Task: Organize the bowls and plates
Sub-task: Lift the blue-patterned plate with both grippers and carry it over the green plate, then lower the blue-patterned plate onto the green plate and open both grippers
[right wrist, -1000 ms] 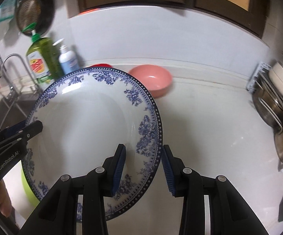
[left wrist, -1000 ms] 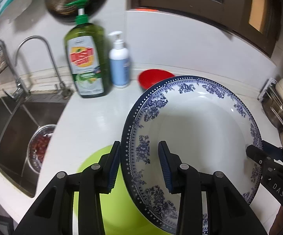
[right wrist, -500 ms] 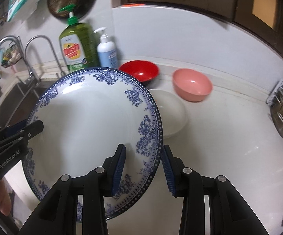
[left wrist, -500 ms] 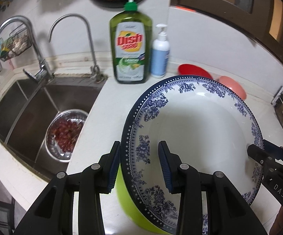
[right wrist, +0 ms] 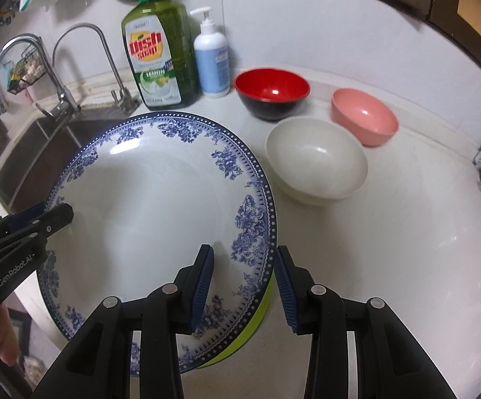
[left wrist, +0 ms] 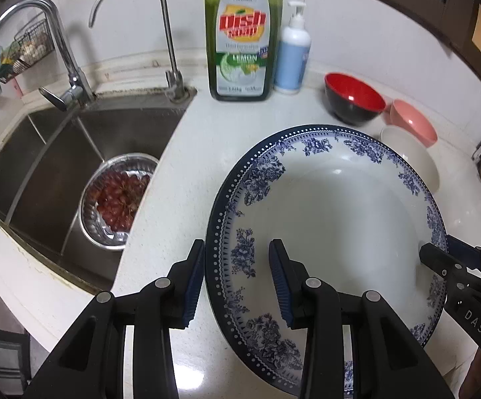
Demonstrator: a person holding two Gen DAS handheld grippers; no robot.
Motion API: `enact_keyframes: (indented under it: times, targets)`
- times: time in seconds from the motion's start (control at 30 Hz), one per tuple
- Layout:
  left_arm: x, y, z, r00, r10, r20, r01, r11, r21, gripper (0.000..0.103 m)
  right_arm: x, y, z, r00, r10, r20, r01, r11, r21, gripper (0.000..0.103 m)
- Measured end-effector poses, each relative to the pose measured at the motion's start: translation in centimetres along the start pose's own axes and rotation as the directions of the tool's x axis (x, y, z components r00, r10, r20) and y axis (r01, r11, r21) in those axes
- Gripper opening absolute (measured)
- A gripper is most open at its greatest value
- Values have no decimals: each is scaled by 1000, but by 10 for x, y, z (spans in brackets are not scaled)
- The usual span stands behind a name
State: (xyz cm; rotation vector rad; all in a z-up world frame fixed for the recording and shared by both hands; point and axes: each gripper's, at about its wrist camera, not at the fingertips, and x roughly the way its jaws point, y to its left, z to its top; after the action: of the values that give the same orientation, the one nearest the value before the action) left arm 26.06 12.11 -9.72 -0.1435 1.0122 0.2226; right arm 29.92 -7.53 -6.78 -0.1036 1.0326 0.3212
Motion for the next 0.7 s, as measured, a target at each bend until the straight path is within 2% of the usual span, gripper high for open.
enact_keyframes:
  times: [0.37, 0.7]
  targets:
    - [34, -8, -13, 996, -2, -86, 3, 1000, 6, 38, 29, -3, -10, 995, -14, -95, 16, 1000, 26, 39]
    - [46, -11, -16, 994, 21, -106, -20, 1000, 9, 38, 48, -6, -11, 990, -8, -143, 12, 999, 32, 39]
